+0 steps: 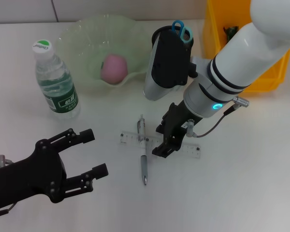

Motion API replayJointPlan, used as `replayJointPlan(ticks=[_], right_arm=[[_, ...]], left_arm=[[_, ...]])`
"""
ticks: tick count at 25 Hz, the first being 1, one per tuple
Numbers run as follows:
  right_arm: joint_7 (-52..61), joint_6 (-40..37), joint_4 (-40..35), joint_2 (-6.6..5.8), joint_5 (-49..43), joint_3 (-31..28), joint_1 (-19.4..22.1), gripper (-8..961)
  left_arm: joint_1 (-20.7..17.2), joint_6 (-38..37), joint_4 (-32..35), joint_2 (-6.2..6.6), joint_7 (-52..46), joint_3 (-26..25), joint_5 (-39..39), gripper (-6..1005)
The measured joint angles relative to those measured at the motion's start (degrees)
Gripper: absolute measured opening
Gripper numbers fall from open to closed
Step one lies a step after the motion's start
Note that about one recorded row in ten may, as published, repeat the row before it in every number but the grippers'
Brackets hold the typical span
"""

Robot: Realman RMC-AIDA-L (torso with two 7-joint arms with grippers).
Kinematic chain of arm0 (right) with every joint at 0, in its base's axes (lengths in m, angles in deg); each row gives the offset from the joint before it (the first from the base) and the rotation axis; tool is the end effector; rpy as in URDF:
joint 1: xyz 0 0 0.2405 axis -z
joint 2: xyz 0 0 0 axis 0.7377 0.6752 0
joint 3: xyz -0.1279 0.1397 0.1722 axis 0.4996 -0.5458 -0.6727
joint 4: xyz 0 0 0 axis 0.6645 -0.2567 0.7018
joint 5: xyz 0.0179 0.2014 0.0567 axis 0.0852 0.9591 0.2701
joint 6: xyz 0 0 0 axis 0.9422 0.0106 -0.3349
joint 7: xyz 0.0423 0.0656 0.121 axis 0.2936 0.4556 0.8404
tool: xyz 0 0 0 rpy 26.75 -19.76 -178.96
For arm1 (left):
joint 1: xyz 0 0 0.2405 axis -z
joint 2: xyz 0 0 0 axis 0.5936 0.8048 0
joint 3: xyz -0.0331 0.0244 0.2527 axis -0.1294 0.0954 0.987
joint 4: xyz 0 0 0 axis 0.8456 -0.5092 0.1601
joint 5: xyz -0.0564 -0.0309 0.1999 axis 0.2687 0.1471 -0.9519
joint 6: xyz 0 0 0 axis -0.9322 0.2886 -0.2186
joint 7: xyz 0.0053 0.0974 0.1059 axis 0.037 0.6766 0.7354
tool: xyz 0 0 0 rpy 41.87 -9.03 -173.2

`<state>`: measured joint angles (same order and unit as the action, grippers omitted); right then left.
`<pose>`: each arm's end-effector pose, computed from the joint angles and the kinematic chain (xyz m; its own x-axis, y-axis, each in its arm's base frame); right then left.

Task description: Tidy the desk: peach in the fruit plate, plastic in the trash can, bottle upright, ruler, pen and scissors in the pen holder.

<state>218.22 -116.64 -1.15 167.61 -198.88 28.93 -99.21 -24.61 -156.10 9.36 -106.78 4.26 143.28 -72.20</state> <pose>0.1334 0.3594 -0.1128 0.9089 -0.1974 0.3674 -0.1653 -0.9793 -0.1171 -0.3018 0.2126 -0.0085 0.6543 0.1737 0.7360 0.3754 -0.9195 -0.1167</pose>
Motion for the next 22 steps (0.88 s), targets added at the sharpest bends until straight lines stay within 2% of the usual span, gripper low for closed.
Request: replayJointPlan(ticks=[3, 16, 22], right_arm=[[0.02, 0.08, 0.14, 0.0, 0.0, 0.06, -0.05, 610], [0.3, 0.4, 0.44, 0.0, 0.0, 1.22, -0.32, 603], [0.3, 0.53, 0.54, 0.0, 0.86, 1.29, -0.39, 439]], left_arm=[[0.08, 0.0, 0.03, 0.0, 0.0, 0.04, 0.0, 815], [0.21, -0.14, 0.19, 0.0, 0.0, -0.21, 0.0, 814], [0.31, -0.03, 0.26, -0.06, 0.0, -0.08, 0.0, 815]])
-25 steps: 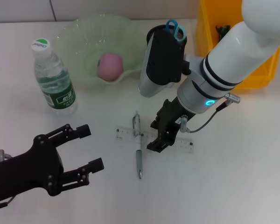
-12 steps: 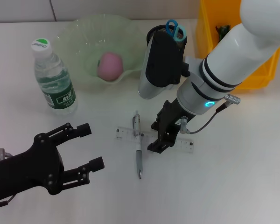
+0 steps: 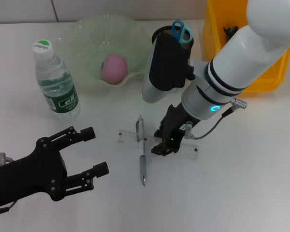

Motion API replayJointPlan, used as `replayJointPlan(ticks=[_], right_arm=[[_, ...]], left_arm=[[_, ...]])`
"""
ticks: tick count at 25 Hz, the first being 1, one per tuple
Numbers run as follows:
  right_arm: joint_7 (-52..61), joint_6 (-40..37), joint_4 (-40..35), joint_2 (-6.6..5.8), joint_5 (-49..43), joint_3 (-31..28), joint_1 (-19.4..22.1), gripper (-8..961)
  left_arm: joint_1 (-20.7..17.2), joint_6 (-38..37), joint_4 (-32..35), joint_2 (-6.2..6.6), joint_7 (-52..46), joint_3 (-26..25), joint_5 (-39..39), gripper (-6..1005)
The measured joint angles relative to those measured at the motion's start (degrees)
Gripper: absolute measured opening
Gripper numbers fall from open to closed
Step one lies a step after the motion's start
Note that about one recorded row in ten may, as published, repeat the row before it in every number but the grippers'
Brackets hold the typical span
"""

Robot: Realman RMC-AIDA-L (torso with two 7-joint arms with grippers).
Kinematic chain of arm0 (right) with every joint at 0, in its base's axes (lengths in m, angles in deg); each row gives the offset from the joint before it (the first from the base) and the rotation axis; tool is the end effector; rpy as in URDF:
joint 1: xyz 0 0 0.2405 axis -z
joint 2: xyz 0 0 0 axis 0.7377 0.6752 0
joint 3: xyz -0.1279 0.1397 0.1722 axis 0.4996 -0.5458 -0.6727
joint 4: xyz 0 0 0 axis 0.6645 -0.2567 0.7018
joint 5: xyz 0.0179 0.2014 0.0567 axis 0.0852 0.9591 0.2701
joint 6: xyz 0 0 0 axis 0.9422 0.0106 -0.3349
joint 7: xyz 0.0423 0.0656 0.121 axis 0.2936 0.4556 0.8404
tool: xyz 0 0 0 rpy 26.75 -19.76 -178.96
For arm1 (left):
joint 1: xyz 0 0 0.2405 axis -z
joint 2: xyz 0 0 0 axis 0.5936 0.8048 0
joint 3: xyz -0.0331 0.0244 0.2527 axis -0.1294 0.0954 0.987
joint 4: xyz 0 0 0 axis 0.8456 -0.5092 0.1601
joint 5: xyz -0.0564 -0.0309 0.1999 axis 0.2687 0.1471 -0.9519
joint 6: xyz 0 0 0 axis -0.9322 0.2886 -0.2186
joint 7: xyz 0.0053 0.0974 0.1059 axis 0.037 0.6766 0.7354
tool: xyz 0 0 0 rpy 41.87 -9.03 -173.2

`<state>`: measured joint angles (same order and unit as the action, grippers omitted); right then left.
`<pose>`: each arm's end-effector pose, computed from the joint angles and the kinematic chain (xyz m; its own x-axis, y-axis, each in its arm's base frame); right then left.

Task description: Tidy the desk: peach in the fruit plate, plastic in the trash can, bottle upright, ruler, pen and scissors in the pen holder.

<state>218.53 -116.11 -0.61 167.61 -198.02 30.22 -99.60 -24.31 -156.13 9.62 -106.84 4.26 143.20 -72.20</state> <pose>0.1328 0.3575 -0.1163 0.9081 -0.1930 0.3716 -0.1635 -0.9804 -0.1096 -0.3001 0.2147 -0.0082 0.6560 0.1659 0.7363 0.3676 -0.9223 -0.1196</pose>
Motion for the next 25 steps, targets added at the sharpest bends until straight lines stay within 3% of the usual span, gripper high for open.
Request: replayJointPlan(ticks=[8, 10, 11, 14, 15, 16, 17, 18, 19, 20, 21, 22, 25], right_arm=[[0.01, -3.86, -5.93, -0.37, 0.51, -4.54, 2.63, 379], [-0.04, -5.49, -11.09, -0.46, 0.4, -9.44, 5.14, 379], [-0.81, -5.19, -17.04, -0.51, 0.57, -15.66, 8.54, 379], [-3.88, -2.35, -21.47, -0.47, 3.18, -21.62, 12.09, 380], [-7.17, 0.26, -22.22, -0.47, 6.64, -23.92, 13.86, 380], [-15.68, 5.21, -21.39, -0.56, 15.71, -27.14, 16.65, 381], [-15.68, 5.21, -21.39, -0.56, 15.71, -27.14, 16.65, 381], [-21.54, 7.48, -19.42, -0.61, 22.09, -28.06, 17.72, 381], [-34.81, 10.96, -13.75, -0.59, 35.82, -29.02, 18.81, 382], [-34.81, 10.96, -13.75, -0.59, 35.82, -29.02, 18.81, 382], [-46.9, 12.03, -7.19, -0.58, 47.2, -29.29, 18.54, 382], [-46.9, 12.03, -7.19, -0.58, 47.2, -29.29, 18.54, 382], [-61.87, 12.06, 4.07, -0.61, 60.24, -29.38, 16.33, 383]], left_arm=[[0.03, -0.24, 0.02, -0.11, 0.0, -0.11, 0.0, 814], [0.02, -0.33, 0.02, -0.11, 0.0, -0.09, -0.01, 814], [0.03, -0.37, 0.02, -0.12, 0.0, -0.08, -0.01, 814], [0.02, -0.4, 0.02, -0.19, 0.01, -0.07, 0.0, 814], [0.02, -0.41, 0.02, -0.26, 0.04, -0.04, 0.0, 814], [0.02, -0.41, 0.02, -0.28, 0.09, -0.02, 0.0, 814], [0.02, -0.41, 0.02, -0.31, 0.15, 0.0, 0.01, 814], [0.02, -0.4, 0.01, -0.33, 0.19, 0.02, 0.0, 814], [0.07, -0.35, 0.01, -0.34, 0.18, 0.09, 0.0, 815], [0.07, -0.35, 0.01, -0.34, 0.18, 0.09, 0.0, 815], [0.15, -0.32, 0.02, -0.35, 0.15, 0.13, 0.0, 815], [0.15, -0.32, 0.02, -0.35, 0.15, 0.13, 0.0, 815], [0.18, -0.32, 0.01, -0.36, 0.12, 0.15, 0.0, 815]])
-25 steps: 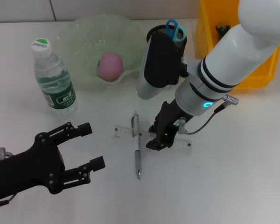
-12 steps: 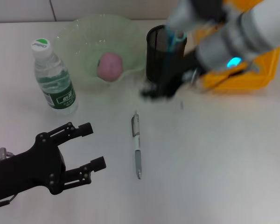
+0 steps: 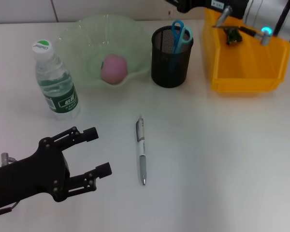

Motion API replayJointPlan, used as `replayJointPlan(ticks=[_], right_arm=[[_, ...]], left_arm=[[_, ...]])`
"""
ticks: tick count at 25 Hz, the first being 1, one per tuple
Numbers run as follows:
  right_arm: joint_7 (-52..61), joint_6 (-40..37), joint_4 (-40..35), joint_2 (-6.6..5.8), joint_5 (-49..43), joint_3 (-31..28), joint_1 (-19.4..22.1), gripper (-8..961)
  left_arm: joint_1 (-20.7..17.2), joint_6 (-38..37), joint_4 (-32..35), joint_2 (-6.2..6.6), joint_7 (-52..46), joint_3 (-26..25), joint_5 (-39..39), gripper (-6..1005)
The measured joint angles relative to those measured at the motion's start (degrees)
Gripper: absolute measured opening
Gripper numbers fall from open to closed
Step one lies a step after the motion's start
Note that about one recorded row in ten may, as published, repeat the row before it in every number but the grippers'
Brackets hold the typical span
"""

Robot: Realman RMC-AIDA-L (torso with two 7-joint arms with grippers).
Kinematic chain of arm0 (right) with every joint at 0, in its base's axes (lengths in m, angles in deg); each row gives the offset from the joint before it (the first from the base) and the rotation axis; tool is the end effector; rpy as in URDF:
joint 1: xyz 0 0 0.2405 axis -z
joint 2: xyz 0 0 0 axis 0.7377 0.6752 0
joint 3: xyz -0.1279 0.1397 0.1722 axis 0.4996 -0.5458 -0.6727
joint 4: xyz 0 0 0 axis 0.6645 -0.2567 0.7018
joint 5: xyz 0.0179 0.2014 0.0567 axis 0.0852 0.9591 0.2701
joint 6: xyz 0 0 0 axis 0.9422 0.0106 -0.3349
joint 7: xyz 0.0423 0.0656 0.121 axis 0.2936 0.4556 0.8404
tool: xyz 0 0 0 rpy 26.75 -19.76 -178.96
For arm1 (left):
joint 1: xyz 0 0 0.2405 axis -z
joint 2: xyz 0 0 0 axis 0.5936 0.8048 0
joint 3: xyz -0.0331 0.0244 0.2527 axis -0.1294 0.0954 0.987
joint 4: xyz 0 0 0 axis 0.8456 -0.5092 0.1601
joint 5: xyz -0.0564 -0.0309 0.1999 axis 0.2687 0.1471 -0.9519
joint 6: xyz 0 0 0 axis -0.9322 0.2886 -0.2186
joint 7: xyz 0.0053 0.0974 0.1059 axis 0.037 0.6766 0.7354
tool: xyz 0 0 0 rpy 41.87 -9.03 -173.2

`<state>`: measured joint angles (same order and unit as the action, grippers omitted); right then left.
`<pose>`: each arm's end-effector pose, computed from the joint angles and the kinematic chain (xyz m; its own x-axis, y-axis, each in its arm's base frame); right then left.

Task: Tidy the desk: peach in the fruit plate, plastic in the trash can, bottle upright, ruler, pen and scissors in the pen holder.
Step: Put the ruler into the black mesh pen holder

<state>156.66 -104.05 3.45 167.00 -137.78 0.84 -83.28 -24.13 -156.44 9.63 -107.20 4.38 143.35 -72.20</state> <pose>0.1398 0.4155 -0.0040 0.7619 0.0840 -0.6422 -0.3140 -0.8193 -0.4797 -0.2972 0.2146 -0.0103 0.6512 0.1626 0.7413 0.3599 -0.9261 -0.1130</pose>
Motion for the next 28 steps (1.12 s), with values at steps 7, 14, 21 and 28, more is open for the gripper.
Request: replayJointPlan(ticks=[7, 14, 21, 28], right_arm=[[-19.84, 0.2, 19.43, 0.28, 15.5, 0.44, -5.6, 385], [-22.93, 1.32, 26.89, 0.5, 17.86, 0.54, -8.25, 387], [-23.62, 3.41, 29.37, 0.61, 18.28, 0.39, -8.7, 389], [-25.03, 3.86, 30.17, 0.61, 18.39, 0.36, -8.32, 391]], left_arm=[[0.1, -0.1, 0.0, 0.0, -0.1, 0.04, 0.0, 814], [0.6, -0.1, 0.0, -0.01, -0.12, 0.08, 0.0, 814], [0.76, -0.1, 0.0, -0.12, -0.12, 0.07, 0.0, 815], [0.74, -0.1, 0.0, -0.42, 0.16, 0.07, 0.0, 815]])
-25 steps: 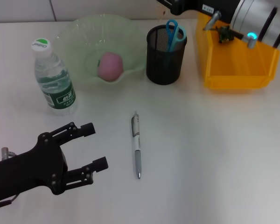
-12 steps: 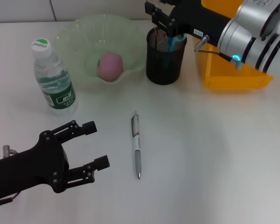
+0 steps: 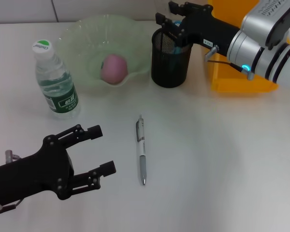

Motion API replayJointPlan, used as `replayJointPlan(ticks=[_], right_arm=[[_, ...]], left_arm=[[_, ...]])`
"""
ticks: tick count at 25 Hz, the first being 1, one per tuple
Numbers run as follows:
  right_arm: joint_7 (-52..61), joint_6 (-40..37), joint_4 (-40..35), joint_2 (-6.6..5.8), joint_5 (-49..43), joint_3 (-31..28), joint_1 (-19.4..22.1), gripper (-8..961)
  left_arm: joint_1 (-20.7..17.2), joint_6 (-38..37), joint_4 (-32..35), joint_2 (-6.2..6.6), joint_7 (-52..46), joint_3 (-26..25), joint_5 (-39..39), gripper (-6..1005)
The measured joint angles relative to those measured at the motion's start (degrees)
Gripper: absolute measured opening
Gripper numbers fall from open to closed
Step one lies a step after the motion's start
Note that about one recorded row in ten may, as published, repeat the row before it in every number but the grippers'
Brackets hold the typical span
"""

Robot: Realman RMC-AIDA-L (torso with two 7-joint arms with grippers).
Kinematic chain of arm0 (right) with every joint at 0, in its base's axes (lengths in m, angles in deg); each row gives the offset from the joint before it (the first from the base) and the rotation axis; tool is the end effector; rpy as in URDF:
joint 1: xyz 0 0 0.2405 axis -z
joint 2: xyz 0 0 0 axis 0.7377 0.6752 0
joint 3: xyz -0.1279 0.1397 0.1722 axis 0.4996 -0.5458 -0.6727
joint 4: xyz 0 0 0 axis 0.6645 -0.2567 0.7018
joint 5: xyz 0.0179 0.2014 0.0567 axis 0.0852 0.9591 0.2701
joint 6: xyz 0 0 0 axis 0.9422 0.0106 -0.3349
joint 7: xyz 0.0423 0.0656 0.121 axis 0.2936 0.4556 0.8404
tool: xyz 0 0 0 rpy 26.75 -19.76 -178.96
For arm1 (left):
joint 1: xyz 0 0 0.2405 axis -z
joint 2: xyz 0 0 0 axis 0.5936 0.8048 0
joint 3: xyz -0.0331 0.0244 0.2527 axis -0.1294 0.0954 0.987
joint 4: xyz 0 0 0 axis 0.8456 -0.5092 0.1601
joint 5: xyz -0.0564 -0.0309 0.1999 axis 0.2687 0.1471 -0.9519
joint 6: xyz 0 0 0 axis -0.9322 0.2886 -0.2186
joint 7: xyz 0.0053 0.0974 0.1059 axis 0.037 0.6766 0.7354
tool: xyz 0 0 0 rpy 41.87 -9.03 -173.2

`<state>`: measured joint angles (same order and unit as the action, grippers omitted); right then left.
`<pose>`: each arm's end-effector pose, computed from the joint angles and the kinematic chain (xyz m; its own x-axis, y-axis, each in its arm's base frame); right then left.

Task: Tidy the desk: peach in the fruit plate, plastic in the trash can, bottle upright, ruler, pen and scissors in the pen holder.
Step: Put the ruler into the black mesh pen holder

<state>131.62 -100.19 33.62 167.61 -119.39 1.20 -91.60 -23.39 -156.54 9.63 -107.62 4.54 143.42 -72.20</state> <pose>0.1949 0.4186 -0.0589 0.7985 -0.0222 -0.6016 -0.4279 -0.7238 -0.5413 -0.2924 0.2177 -0.0129 0.6485 0.1529 0.7457 0.3454 -0.9321 -0.1092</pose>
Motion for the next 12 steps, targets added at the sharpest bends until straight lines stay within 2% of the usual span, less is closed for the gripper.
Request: replayJointPlan(ticks=[12], right_arm=[[-0.92, -0.58, 0.15, -0.01, 0.1, 0.08, 1.38, 394]], left_arm=[[-0.01, 0.0, 0.0, -0.19, 0.2, 0.0, 0.0, 815]])
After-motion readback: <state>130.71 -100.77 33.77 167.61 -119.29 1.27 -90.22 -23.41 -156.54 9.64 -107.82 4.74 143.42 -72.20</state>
